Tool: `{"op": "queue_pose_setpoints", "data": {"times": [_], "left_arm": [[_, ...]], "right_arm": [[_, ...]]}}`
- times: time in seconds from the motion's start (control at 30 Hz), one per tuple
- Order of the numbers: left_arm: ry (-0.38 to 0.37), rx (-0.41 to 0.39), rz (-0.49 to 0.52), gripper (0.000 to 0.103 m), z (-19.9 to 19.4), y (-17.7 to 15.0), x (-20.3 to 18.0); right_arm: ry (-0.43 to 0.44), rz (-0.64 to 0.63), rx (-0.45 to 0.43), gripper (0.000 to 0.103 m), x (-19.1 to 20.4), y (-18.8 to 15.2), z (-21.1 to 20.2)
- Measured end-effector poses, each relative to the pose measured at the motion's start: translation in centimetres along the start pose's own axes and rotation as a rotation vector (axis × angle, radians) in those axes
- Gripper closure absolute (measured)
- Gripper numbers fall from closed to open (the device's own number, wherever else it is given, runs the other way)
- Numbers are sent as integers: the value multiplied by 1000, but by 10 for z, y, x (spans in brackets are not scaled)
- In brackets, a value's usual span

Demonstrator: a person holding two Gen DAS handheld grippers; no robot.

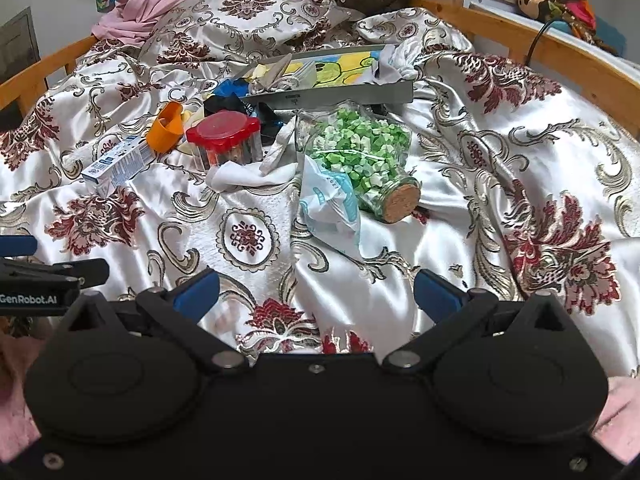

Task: Organize soft objects
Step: 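Withdraw both tools back above the cluttered bed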

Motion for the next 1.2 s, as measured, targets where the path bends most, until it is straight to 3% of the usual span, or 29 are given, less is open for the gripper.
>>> {"op": "queue_pose_setpoints", "data": {"times": [0.3, 0.67, 0.87, 1.2], "left_arm": [[-21, -26, 58, 1, 18, 22, -7], [-98, -109, 174, 1, 50, 54, -27], [-125, -138, 248, 1, 74, 63, -35], [-232, -179, 347, 3, 112, 82, -43]], "right_arm": [[45, 41, 3, 1, -9, 13, 15], [-13, -13, -74, 1, -18, 36, 42], [-15, 32, -35, 1, -32, 42, 61], [7, -5, 9, 3, -26, 45, 86]]}}
Point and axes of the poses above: each gripper's, at about its wrist camera, not at the fingertips, and z roughly the way its jaws point, x to its left, y to its top, the point moved 1 cm from there along z, roughly the way its jaws point, and after that the axes turned 4 degrees about x, right-handed, at the moved point
